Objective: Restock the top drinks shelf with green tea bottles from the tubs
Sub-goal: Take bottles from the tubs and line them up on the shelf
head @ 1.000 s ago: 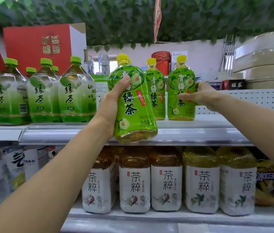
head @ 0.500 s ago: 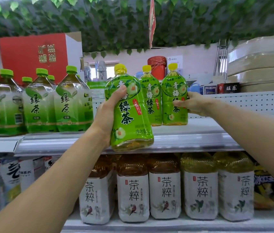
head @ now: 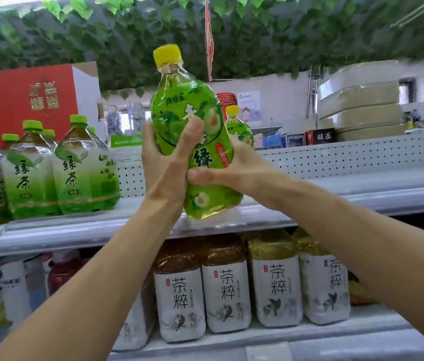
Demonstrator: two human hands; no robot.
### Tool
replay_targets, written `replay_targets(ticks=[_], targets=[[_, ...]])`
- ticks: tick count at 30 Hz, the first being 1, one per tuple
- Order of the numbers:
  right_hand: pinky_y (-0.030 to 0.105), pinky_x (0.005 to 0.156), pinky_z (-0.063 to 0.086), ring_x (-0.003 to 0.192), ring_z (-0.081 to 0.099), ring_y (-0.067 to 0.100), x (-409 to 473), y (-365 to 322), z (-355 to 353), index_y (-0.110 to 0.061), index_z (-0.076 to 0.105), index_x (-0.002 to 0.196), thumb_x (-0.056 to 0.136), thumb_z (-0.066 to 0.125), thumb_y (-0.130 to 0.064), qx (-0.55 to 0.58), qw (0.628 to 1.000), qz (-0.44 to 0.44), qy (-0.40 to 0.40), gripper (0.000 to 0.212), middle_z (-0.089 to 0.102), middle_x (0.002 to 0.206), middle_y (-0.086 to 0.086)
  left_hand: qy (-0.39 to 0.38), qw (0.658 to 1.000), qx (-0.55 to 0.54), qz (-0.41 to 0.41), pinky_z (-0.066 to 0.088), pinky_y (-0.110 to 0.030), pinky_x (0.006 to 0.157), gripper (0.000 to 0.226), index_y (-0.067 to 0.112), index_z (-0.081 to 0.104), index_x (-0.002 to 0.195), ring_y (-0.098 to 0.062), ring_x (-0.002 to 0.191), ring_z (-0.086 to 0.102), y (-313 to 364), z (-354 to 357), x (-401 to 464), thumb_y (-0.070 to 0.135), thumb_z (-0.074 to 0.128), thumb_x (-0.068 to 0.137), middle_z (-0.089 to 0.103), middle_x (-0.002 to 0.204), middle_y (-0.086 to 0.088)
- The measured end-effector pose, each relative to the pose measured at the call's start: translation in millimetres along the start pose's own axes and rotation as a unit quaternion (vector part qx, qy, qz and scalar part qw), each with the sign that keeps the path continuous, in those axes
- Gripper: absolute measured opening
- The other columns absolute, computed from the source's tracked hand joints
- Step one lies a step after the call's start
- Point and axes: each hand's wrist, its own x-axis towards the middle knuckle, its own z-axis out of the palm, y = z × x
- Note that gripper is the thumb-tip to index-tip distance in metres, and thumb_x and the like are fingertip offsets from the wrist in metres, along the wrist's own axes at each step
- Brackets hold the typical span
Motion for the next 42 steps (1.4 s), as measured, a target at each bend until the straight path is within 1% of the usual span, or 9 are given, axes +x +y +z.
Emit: replay_targets(ticks=[3, 6, 12, 18, 23, 29, 32, 36, 42], targets=[[0.036, 0.087, 0.059, 0.099, 0.071, 0.015, 0.3, 3.3, -20.7, -0.015, 0.055, 0.128, 0.060, 0.093, -0.032, -0.003, 0.998, -0.032, 0.058, 0.080, 0.073, 0.109, 0.001, -0.094, 0.993, 0.074, 0.020, 0.059, -0.030, 0.082, 0.067, 0.043, 0.051, 0.125, -0.005, 0.103, 0.070, 6.1, 11.1, 10.9, 0.068, 0.076, 0.067, 0.070, 0.114, 0.013], [0.034, 0.088, 0.058, 0.099, 0.069, 0.011, 0.1, 8.4, -41.1, -0.015, 0.050, 0.125, 0.048, 0.095, -0.037, -0.003, 0.989, -0.038, 0.141, 0.092, 0.069, 0.110, -0.002, -0.144, 0.977, 0.159, 0.000, 0.043, -0.046, 0.109, 0.080, 0.035, 0.036, 0.148, -0.010, 0.132, 0.050, 1.2, 9.7, 33.9, 0.081, 0.044, 0.083, 0.051, 0.147, 0.005], [0.033, 0.085, 0.054, 0.099, 0.065, 0.015, 3.7, 29.6, -86.4, -0.019, 0.045, 0.122, 0.043, 0.088, -0.039, -0.010, 0.975, 0.044, 0.219, 0.092, 0.066, 0.109, -0.002, 0.008, 0.942, 0.306, -0.138, 0.028, -0.063, 0.116, 0.096, 0.033, 0.018, 0.156, -0.035, 0.147, 0.025, -38.5, -28.6, 63.0, 0.062, 0.069, 0.080, 0.017, 0.163, -0.006], [0.026, 0.073, 0.053, 0.090, 0.063, 0.011, 4.4, 68.0, -114.7, -0.017, 0.047, 0.119, 0.053, 0.095, -0.031, -0.022, 0.967, 0.137, 0.214, 0.083, 0.065, 0.101, -0.002, 0.042, 0.888, 0.368, -0.274, 0.022, -0.054, 0.120, 0.110, 0.018, -0.006, 0.161, -0.039, 0.150, 0.020, -64.8, -41.1, 73.5, 0.041, 0.073, 0.088, 0.008, 0.165, -0.015], [0.047, 0.093, 0.055, 0.097, 0.071, 0.027, 34.1, 137.7, -166.6, -0.013, 0.049, 0.130, 0.025, 0.096, -0.065, -0.044, 0.961, 0.199, 0.187, 0.126, 0.071, 0.112, 0.008, -0.002, 0.847, 0.412, -0.335, 0.023, -0.059, 0.120, 0.131, 0.020, -0.021, 0.156, -0.041, 0.150, 0.022, -85.3, -48.4, 83.1, 0.053, 0.078, 0.078, 0.012, 0.166, -0.019], [0.040, 0.100, 0.044, 0.095, 0.064, 0.017, 25.4, 86.1, -139.0, -0.022, 0.062, 0.104, 0.063, 0.086, -0.037, -0.091, 0.961, 0.233, 0.117, 0.049, 0.070, 0.101, -0.001, -0.010, 0.847, 0.416, -0.332, 0.020, -0.061, 0.120, 0.136, 0.020, -0.020, 0.157, -0.041, 0.152, 0.016, -86.3, -53.0, 84.2, 0.052, 0.082, 0.072, 0.001, 0.168, -0.015], [0.043, 0.103, 0.040, 0.114, 0.059, 0.026, 37.8, 91.4, -138.6, -0.013, 0.053, 0.129, 0.048, 0.087, -0.046, -0.103, 0.952, 0.255, 0.133, 0.094, 0.065, 0.120, 0.005, -0.008, 0.850, 0.411, -0.329, 0.019, -0.061, 0.120, 0.137, 0.020, -0.018, 0.157, -0.040, 0.152, 0.015, -85.0, -53.1, 83.8, 0.051, 0.084, 0.070, 0.001, 0.168, -0.014], [0.048, 0.107, 0.038, 0.127, 0.048, 0.033, 49.0, 97.3, -133.3, -0.005, 0.031, 0.143, 0.058, 0.088, -0.049, -0.148, 0.937, 0.275, 0.157, 0.111, 0.051, 0.136, 0.015, -0.005, 0.852, 0.407, -0.328, 0.019, -0.062, 0.120, 0.141, 0.022, -0.016, 0.158, -0.040, 0.152, 0.015, -86.0, -53.5, 84.3, 0.049, 0.086, 0.065, 0.002, 0.168, -0.014], [0.048, 0.113, 0.029, 0.136, 0.040, 0.032, 52.1, 97.4, -127.8, -0.006, 0.030, 0.145, 0.069, 0.085, -0.042, -0.126, 0.947, 0.268, 0.120, 0.101, 0.043, 0.147, 0.012, -0.012, 0.853, 0.406, -0.327, 0.019, -0.062, 0.121, 0.154, 0.026, -0.015, 0.158, -0.039, 0.152, 0.014, -88.2, -53.3, 83.7, 0.047, 0.089, 0.047, 0.003, 0.168, -0.013]])
